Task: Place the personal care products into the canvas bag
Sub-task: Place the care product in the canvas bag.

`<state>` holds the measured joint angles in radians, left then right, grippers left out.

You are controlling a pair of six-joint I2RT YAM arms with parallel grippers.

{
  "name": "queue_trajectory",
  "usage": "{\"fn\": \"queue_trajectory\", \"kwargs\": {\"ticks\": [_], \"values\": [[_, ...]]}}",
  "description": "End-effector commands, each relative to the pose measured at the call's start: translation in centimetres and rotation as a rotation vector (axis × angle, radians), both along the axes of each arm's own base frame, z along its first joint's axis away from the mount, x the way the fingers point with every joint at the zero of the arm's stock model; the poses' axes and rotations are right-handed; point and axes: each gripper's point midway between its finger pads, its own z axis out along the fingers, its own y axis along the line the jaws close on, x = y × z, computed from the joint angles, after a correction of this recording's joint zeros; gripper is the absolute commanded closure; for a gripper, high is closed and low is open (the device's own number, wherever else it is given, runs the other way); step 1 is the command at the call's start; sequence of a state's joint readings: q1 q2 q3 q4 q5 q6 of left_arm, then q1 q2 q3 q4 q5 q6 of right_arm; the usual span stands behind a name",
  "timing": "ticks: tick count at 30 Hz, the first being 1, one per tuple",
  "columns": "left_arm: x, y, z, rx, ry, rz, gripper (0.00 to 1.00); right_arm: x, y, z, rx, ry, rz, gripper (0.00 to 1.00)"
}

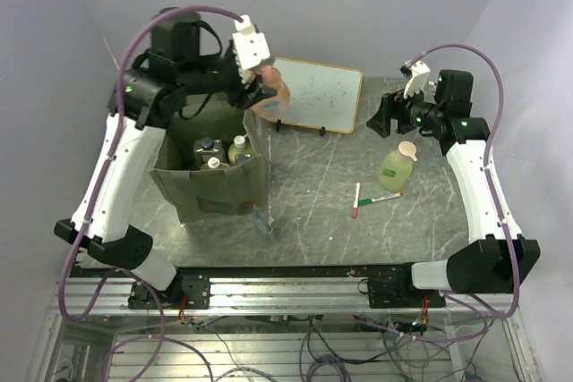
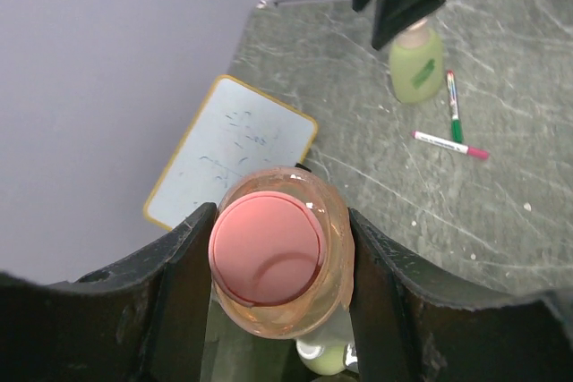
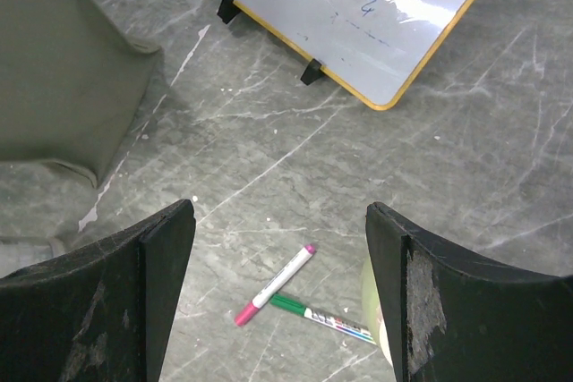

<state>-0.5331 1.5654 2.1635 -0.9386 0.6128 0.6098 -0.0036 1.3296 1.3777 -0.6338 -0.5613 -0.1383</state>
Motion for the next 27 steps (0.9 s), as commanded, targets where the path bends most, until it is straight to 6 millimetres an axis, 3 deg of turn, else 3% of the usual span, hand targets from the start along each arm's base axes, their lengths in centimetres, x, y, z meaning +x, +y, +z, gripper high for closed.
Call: {"fn": "queue_trajectory", "kwargs": {"ticks": [1,7,16,21,27], "values": [[-2.6,3.4,10.6,-0.23,-0.227,0.008,0.93,0.5,0.6,0.1,-0.016,-0.005,0.018,0.23],[-1.6,8.6,11.6,-0.281,-0.231,0.232,0.93,1.2,1.8,0.4,-0.014,-0.007,0.044,0.23],[0.2,15.2,8.5,-0.349,-0.128,0.609,0.93,1.1,6.0,1.1,-0.033,-0.027,0.17,0.23],[2.0,18.2,5.9,-0.352,-0.059,0.809,0.93,0.4,9.9,2.5,0.012,-0.046,0.262,0.23],[3.7,20.2,2.3,-0.352,0.022,0.973,0.93,-1.8,16.5,4.4,0.071,-0.07,0.398,0.23]]}}
